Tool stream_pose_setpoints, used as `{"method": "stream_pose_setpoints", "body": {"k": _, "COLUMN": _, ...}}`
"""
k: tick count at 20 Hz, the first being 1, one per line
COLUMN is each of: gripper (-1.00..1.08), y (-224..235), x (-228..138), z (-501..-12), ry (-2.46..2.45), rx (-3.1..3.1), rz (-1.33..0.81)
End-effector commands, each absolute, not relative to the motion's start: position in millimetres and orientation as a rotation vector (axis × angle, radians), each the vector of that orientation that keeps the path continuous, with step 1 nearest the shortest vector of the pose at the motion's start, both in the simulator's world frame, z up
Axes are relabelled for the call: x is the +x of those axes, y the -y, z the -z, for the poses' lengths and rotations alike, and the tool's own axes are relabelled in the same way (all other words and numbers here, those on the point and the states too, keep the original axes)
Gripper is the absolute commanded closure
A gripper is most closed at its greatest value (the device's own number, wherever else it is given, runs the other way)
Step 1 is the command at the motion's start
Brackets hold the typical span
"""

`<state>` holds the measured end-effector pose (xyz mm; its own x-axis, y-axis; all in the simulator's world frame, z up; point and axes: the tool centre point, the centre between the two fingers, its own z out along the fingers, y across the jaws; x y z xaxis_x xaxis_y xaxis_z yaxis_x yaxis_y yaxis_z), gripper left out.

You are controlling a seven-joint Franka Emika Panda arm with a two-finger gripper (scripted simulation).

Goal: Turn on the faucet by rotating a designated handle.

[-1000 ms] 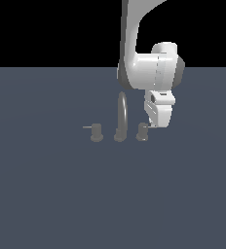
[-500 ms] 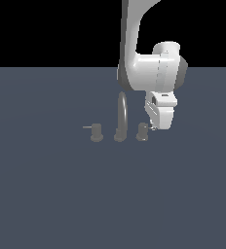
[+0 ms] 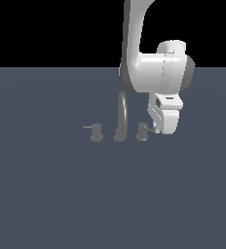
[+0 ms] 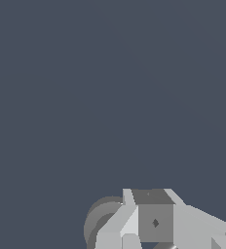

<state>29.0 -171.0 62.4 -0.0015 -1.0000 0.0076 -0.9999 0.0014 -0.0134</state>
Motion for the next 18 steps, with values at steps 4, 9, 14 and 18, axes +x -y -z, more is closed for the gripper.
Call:
{"method": "stream_pose_setpoints", "body": {"k": 4, "gripper": 1.08, "y": 154.0, "x": 18.2, "z": -62.6, "ry": -2.216, "rx": -2.223, "rz": 0.013}}
{"method": "stream_pose_setpoints", "body": {"k": 9, "gripper": 1.08, "y": 136.4, "x": 6.2, "z": -62.8, "ry": -2.213, "rx": -2.228, "rz": 0.004}}
{"method": "stream_pose_setpoints", "body": {"k": 14, "gripper": 1.08, "y": 138.1, "x": 7.3, "z": -62.5, "ry": -2.235, "rx": -2.209, "rz": 0.015}}
{"method": "stream_pose_setpoints", "body": {"k": 18, "gripper": 1.08, "y": 106.8, "x": 10.8, "z": -62.8, "ry": -2.22, "rx": -2.224, "rz": 0.005}}
